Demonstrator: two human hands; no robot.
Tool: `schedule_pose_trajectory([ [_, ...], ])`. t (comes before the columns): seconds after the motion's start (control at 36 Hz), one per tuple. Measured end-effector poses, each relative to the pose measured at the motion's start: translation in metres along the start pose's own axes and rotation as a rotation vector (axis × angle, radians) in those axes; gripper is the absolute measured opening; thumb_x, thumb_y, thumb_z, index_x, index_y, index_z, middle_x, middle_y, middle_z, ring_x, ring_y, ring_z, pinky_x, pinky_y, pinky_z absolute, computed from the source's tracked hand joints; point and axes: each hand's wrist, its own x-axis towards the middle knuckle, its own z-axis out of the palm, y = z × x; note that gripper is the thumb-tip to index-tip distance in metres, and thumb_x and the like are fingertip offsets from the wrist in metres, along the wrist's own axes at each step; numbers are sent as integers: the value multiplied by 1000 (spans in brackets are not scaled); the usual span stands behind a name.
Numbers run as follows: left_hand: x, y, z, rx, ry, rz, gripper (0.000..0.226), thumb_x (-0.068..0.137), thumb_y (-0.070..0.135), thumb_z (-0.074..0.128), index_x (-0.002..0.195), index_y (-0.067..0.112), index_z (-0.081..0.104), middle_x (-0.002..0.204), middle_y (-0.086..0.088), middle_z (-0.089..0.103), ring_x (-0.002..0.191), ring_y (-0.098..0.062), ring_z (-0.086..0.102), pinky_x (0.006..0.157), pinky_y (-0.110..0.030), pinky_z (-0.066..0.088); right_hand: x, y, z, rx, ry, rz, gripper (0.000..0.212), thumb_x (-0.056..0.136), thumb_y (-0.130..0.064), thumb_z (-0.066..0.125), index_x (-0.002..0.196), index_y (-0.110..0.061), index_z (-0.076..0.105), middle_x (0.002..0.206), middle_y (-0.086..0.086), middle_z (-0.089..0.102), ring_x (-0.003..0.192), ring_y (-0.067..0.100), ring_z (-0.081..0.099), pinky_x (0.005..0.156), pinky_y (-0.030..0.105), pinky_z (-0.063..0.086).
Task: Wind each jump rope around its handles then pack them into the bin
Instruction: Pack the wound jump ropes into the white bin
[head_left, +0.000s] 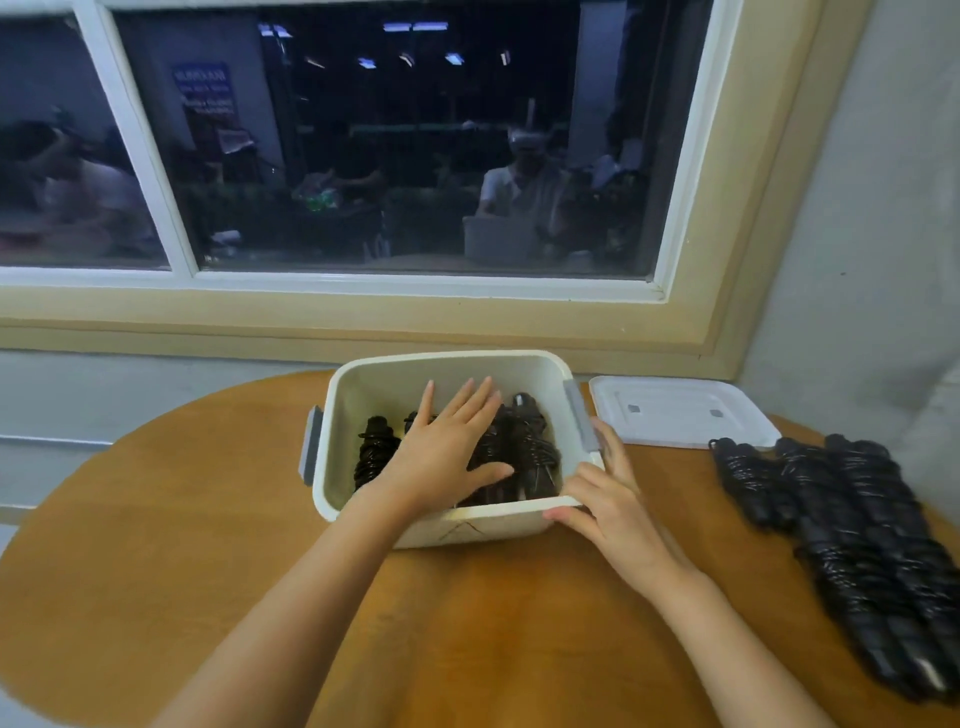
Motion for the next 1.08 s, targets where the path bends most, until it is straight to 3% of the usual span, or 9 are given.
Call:
schedule_pose_trajectory([
  [0.11, -26, 3, -2, -45, 116, -39, 76, 92, 71, 13, 157, 31, 8, 162, 11, -7, 149, -11, -16, 117, -47, -23, -16, 22, -29, -39, 44, 47, 38, 88, -50, 54, 68, -17, 53, 81, -17, 51, 142, 2, 11, 116, 36, 21],
  [0.25, -39, 24, 8, -145, 72, -75, 83, 81, 78, -6, 149, 46, 28, 161, 13, -5, 148, -13, -22, 115, -51, -25, -48, 44, -74, -4, 13, 216, 37, 85, -44, 57, 71, -10, 55, 87, -3, 60, 140, -19, -6, 105, 0, 4],
  [0.42, -25, 63, 13, -274, 125, -24, 86, 81, 79, -2, 134, 44, 55, 162, 9, 19, 152, -16, -7, 117, -47, -22, -68, 54, -114, -188, 20, 323, 52, 90, -59, 36, 108, -21, 67, 137, -17, 53, 150, 8, 5, 107, 41, 30],
  [0.56, -18, 75, 11, -266, 118, -36, 90, 78, 81, -6, 128, 45, 60, 159, 5, 31, 152, -19, 3, 116, -41, -24, -65, 50, -131, -217, 6, 465, 48, 98, -52, 31, 136, -33, 54, 156, -23, 27, 150, 10, 10, 113, 43, 30],
  [0.69, -19, 74, 7, -215, 76, -35, 101, 70, 86, -16, 129, 48, 57, 157, 7, 35, 152, -18, 2, 118, -47, -21, -62, 50, -137, -257, -31, 730, 65, 96, -62, 20, 154, -32, 27, 155, 3, 39, 144, 25, 31, 105, 45, 39],
  [0.78, -16, 75, 3, -201, 53, -39, 106, 66, 88, -19, 131, 48, 56, 157, 8, 35, 152, -19, 4, 116, -50, -22, -61, 49, -137, -309, -23, 781, 93, 78, -76, 5, 157, -28, 16, 165, 4, 15, 152, 31, 5, 115, 53, 26],
  [0.89, -7, 81, -3, -194, 6, 33, 108, 67, 89, -18, 142, 46, 46, 159, 10, 29, 152, -18, 4, 116, -52, -22, -53, 41, -131, -451, -159, 313, 91, 76, -89, 7, 153, -43, 19, 163, -14, -2, 150, 15, -22, 119, 40, -19],
  [0.97, -7, 89, -2, -56, -44, 106, 96, 71, 85, -11, 146, 48, 36, 159, 15, 26, 152, -15, 4, 114, -52, -25, -51, 40, -117, -412, -203, 188, 74, 76, -83, 34, 135, -43, 54, 155, -19, 33, 152, 14, 8, 117, 37, -25],
  [1.08, -17, 88, 5, -5, 22, 130, 87, 81, 81, -8, 145, 45, 40, 155, 11, 37, 150, -17, 18, 115, -50, -23, -58, 43, -105, -418, -8, 128, 46, 78, -64, 54, 92, -27, 77, 104, -13, 74, 121, 22, 61, 122, 43, 3],
])
